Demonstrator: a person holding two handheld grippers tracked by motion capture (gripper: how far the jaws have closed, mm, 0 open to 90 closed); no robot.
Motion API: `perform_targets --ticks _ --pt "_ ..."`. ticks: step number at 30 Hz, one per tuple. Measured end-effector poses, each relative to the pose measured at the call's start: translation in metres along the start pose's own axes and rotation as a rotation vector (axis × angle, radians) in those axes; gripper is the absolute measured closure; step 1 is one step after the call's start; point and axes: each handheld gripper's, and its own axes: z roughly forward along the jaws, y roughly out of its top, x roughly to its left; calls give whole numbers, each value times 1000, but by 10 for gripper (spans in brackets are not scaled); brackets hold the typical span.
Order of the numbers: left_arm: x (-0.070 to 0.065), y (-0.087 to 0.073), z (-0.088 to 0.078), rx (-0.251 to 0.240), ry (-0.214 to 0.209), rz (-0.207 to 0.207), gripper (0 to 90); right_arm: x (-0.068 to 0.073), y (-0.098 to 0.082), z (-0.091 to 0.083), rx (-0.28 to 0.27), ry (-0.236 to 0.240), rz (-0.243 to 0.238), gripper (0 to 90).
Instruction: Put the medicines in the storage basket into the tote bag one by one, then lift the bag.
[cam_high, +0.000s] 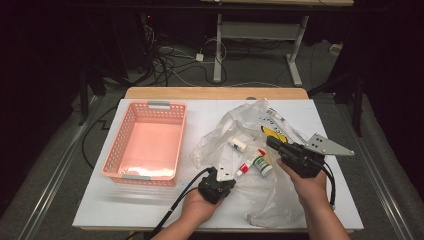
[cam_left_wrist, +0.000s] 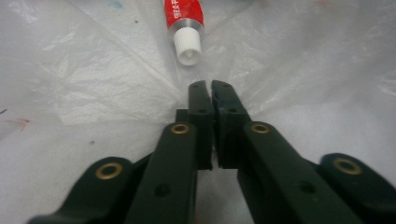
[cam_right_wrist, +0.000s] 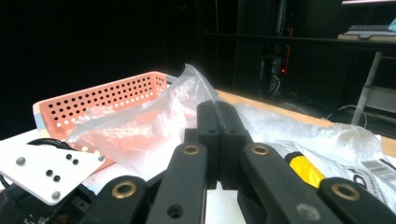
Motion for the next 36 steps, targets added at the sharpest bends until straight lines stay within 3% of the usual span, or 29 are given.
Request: perform_targets --ticks 4,5,11,13,27,36 --pt "4 -1 -2 -12 -28 -36 882 2 -1 2 7 5 -2 900" --pt "4 -1 -3 -18 -23 -28 882 3 -1 2 6 6 -3 900" --pt "6 -6 -12 -117 -22 -61 883 4 -1 0 1 12 -7 900" --pt "5 -7 -14 -136 -7 -32 882 3 0 -2 -5 12 -6 900" --pt "12 5 -65 -360 76 -15 882 3 3 -5 -34 -15 -7 900" --pt "25 35 -87 -455 111 24 883 -1 15 -3 -83 -53 -9 900"
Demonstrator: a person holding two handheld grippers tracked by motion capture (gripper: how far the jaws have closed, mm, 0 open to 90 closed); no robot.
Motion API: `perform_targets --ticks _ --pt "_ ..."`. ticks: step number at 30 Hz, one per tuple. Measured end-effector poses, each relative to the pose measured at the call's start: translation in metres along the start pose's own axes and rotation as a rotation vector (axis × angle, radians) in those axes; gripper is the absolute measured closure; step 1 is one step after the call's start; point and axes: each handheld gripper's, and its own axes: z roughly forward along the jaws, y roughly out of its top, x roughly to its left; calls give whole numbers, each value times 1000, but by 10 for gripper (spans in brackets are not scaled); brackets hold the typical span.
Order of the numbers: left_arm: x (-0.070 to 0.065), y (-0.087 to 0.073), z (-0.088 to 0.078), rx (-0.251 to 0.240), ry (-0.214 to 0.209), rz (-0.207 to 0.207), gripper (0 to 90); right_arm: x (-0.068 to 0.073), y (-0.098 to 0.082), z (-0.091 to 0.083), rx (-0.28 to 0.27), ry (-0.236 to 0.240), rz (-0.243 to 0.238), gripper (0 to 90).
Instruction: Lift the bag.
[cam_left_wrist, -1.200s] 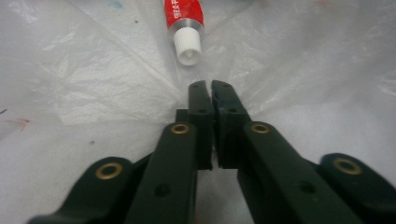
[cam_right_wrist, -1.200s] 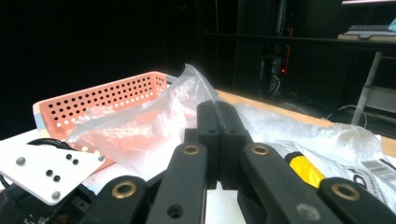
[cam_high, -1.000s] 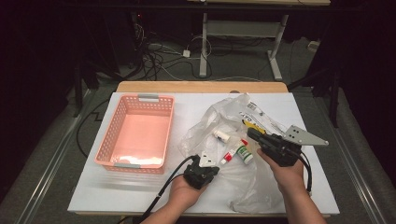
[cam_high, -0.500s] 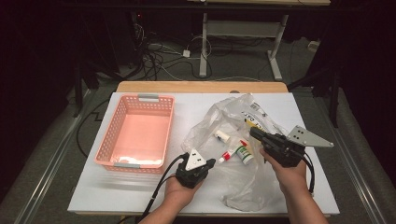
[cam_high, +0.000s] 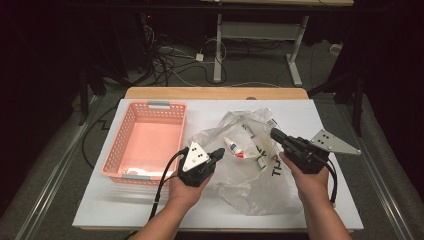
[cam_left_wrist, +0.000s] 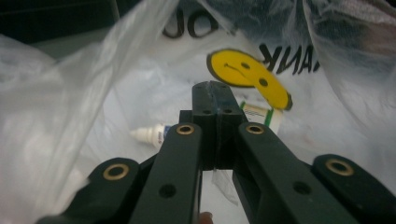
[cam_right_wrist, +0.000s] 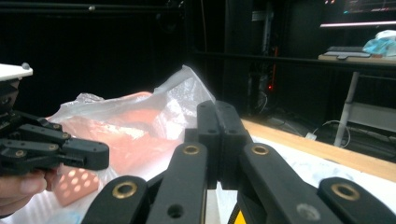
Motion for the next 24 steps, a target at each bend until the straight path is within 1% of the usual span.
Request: perform_targets --ticks 2,4,6,7,9,10,11,12,13,15,16,19,24 --pt "2 7 2 -16 2 9 883 -1 3 2 -5 -12 -10 900" --pt "3 15 5 -44 11 26 884 -3 5 5 -17 -24 -7 900" --pt "5 23 8 -58 17 27 884 -4 6 7 -13 -23 -2 900" --pt "5 26 9 -59 16 28 884 -5 8 8 -9 -27 -12 900" --pt "7 38 11 -75 21 27 883 -6 10 9 -7 -33 -9 900" --pt "7 44 11 -84 22 24 884 -7 13 10 -10 -44 -11 900" --pt "8 48 12 -89 25 29 884 -9 16 11 -15 -49 -10 900" --pt "9 56 12 -95 31 40 884 -10 18 11 -18 -55 -11 900" --pt "10 61 12 -99 33 46 884 -12 23 12 -26 -66 -9 900" --pt "12 76 14 -114 48 79 884 -15 31 14 -41 -76 -12 900" --pt "13 84 15 -119 51 83 884 -17 34 14 -45 -82 -19 900" --pt "18 110 16 -147 67 93 884 -23 47 16 -75 -103 -10 900" --pt "19 141 16 -176 78 114 884 -28 74 15 -133 -138 -20 900"
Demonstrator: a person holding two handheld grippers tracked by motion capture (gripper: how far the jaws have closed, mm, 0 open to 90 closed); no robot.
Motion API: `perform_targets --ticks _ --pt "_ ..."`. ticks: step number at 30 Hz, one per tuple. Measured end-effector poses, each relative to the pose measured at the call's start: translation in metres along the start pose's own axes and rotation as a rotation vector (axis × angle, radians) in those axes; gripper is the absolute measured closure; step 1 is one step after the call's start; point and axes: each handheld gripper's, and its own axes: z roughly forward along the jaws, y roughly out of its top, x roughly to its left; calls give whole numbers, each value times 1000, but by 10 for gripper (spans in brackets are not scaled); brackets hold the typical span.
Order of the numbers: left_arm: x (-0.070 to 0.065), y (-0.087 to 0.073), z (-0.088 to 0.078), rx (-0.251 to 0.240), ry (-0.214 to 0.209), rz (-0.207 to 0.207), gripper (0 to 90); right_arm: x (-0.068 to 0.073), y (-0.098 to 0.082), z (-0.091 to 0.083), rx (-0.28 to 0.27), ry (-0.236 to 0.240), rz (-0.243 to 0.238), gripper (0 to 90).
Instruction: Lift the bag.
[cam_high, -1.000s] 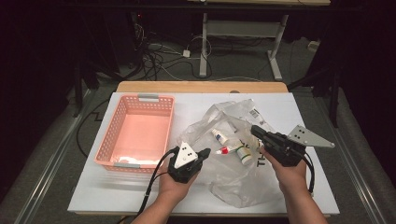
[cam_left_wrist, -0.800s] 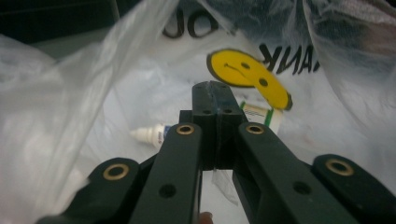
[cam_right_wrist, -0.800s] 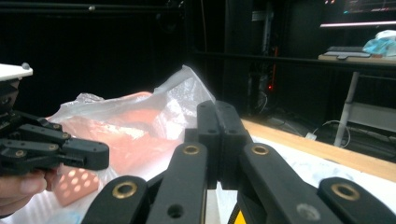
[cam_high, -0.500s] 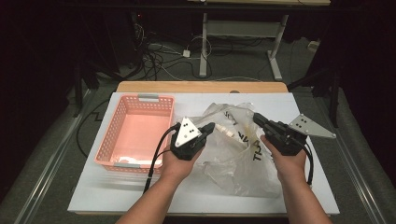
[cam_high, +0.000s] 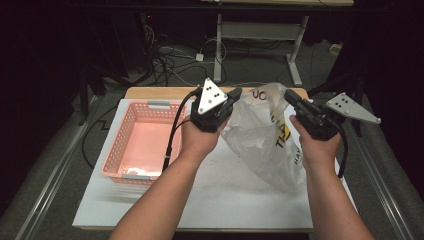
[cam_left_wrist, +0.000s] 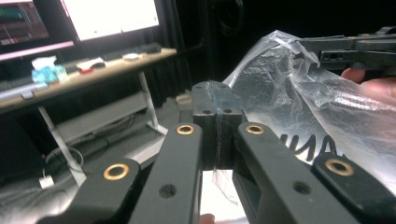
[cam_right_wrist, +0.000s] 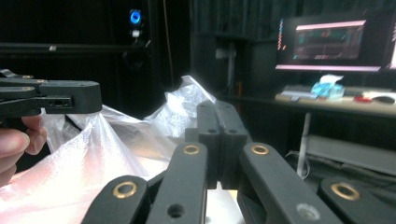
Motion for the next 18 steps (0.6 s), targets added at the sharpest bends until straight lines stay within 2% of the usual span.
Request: perform_targets --ticks 5,7,12,15,18 --pt "1 23 6 -37 2 7 883 -3 24 -1 -57 -24 -11 900" --pt "1 33 8 -56 8 23 884 -6 30 -2 -68 -35 -18 900" --pt "6 52 12 -97 21 19 884 -15 45 -4 -83 -62 -30 900" --pt "8 59 18 -96 28 21 884 -23 52 -2 -80 -77 -24 900" --pt "7 55 23 -74 27 24 883 -28 51 -1 -70 -89 -18 900"
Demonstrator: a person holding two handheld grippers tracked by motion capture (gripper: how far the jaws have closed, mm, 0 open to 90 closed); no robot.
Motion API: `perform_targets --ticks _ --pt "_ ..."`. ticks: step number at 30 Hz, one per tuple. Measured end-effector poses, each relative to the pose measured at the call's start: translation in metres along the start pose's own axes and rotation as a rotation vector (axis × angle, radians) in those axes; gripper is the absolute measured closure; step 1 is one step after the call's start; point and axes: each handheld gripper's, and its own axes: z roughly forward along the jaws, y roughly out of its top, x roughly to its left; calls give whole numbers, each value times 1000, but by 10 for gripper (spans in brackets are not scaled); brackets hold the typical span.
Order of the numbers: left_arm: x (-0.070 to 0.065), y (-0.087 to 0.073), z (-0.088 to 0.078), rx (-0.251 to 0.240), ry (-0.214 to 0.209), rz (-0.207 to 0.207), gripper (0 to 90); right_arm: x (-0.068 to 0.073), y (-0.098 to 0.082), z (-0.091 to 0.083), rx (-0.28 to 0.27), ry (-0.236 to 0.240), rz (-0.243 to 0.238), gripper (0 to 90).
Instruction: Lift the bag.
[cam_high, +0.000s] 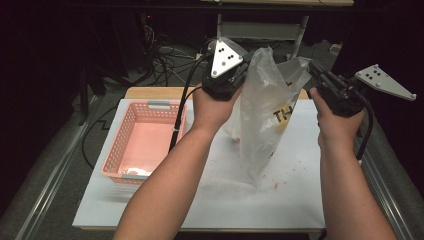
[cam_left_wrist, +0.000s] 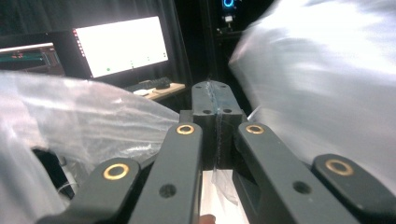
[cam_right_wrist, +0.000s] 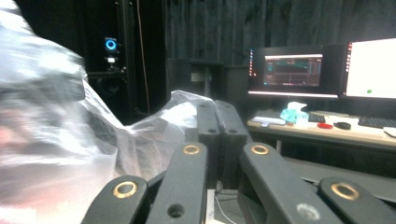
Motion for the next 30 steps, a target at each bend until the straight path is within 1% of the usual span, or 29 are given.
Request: perform_targets --ticks 2,3,7,8,9,10,11,13,14,15,16,17,19,21,22,23,24,25,26,27,28,29,30 --pt "1 -8 2 15 2 -11 883 0 -6 0 13 -2 8 900" --pt "2 -12 3 25 -1 -19 882 0 -10 0 20 -5 -1 900" --pt "8 -30 1 68 -13 -52 879 1 -23 0 55 -5 -3 900" --pt "9 -33 -1 80 -26 -61 869 1 -28 0 70 -2 -9 900" --pt "10 -36 -3 88 -28 -61 804 1 -31 1 80 0 -7 900" --pt "10 -40 -7 98 -27 -60 755 1 -33 1 87 2 -9 900" --pt "10 -43 -10 99 -32 -60 738 1 -37 1 98 -1 -14 900" --pt "9 -51 -20 113 -24 -47 697 1 -40 2 110 -8 -16 900" --pt "8 -55 -26 118 -27 -45 668 1 -42 2 114 -9 -16 900" --pt "5 -59 -32 116 -26 -42 636 0 -43 2 117 -13 -15 900" --pt "1 -65 -39 124 -16 -25 609 0 -43 2 120 -15 -20 900" --pt "-2 -70 -45 122 -7 -30 581 1 -44 2 124 -20 -23 900" --pt "-6 -79 -58 116 -20 -63 547 1 -44 3 132 -20 -32 900" --pt "-8 -88 -69 108 -16 -79 528 1 -44 3 137 -24 -34 900" --pt "-9 -92 -76 106 -19 -96 516 2 -44 3 137 -26 -41 900" --pt "-11 -98 -81 114 -28 -107 505 2 -44 3 136 -27 -42 900" --pt "-12 -104 -86 127 -23 -96 492 2 -43 2 139 -27 -45 900" --pt "-14 -114 -93 141 -24 -108 480 2 -43 2 138 -28 -42 900" --pt "-16 -122 -97 160 -40 -134 470 2 -43 0 139 -28 -47 900" --pt "-18 -129 -100 177 -45 -139 449 2 -43 0 140 -25 -51 900" --pt "-20 -137 -104 195 -50 -153 429 2 -42 -1 140 -25 -53 900" --pt "-23 -147 -106 208 -65 -174 403 3 -42 -2 140 -24 -54 900" --pt "-26 -157 -108 229 -80 -182 383 2 -42 -3 141 -19 -57 900"
